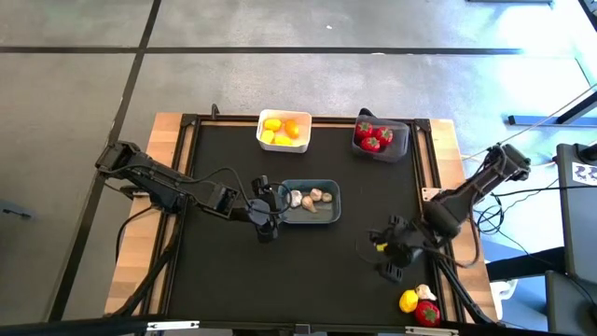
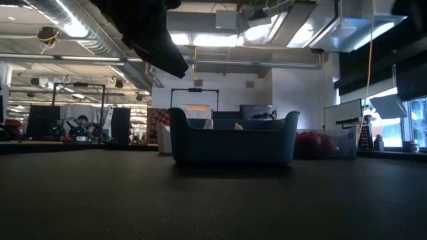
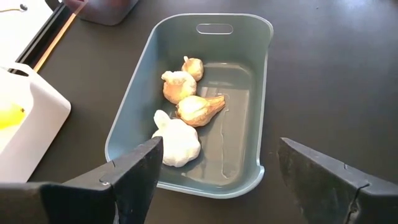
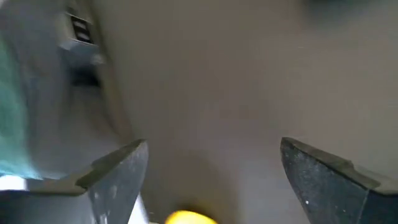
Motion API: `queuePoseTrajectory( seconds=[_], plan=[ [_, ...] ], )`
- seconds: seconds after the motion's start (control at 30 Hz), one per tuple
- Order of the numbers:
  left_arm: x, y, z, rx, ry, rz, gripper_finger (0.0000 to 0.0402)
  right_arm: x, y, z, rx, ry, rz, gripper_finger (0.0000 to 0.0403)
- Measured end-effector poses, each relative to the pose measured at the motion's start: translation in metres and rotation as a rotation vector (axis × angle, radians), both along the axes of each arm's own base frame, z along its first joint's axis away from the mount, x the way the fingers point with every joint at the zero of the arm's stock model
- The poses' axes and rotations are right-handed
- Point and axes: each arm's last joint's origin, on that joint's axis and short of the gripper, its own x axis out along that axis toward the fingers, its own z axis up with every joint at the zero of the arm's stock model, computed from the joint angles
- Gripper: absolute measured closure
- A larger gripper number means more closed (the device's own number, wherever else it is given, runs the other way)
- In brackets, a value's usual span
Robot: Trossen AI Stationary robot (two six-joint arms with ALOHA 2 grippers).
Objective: Sort produce into baskets
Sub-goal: Put the yellow lemon into the white bin
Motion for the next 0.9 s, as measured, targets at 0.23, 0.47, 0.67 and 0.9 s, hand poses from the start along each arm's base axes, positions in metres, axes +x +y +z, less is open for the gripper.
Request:
queuePoseTrajectory(
  seconds=[0.23,0.47,0.67,0.9],
  plan=[
    [0.0,0.0,0.0,0.002,0.0,-0.002,0.0091,0.006,0.028,-0.009,0.094,-0.008,0.017,0.0038],
    [0.0,0.0,0.0,0.002,0.001,-0.002,0.0091,0.001,0.041,-0.033,0.004,0.14,0.077,0.0038],
    [0.0,0.0,0.0,0.002,0.001,-0.002,0.0091,-0.004,0.056,-0.054,-0.082,0.238,0.122,0.0038],
    [0.0,0.0,0.0,0.021,0.008,-0.019,0.0091,-0.019,0.085,-0.08,-0.133,0.328,0.165,0.0038]
  ],
)
